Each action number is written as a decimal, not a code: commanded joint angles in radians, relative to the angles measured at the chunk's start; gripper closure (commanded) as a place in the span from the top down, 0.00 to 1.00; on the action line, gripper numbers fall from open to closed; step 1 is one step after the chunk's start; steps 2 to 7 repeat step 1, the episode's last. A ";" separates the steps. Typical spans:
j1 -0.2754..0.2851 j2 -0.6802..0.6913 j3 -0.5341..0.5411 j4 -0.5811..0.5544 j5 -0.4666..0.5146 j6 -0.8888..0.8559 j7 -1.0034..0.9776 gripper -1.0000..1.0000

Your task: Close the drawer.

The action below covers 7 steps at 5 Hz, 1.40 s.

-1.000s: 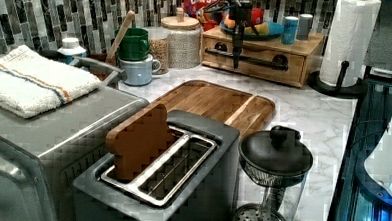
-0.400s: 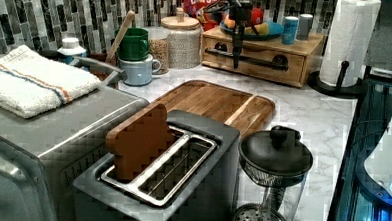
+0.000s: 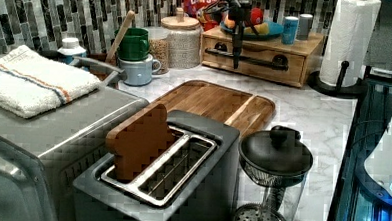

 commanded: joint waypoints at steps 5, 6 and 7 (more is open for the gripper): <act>-0.070 -0.012 -0.092 0.034 -0.035 0.070 -0.006 0.00; -0.070 -0.012 -0.092 0.034 -0.035 0.070 -0.006 0.00; -0.070 -0.012 -0.092 0.034 -0.035 0.070 -0.006 0.00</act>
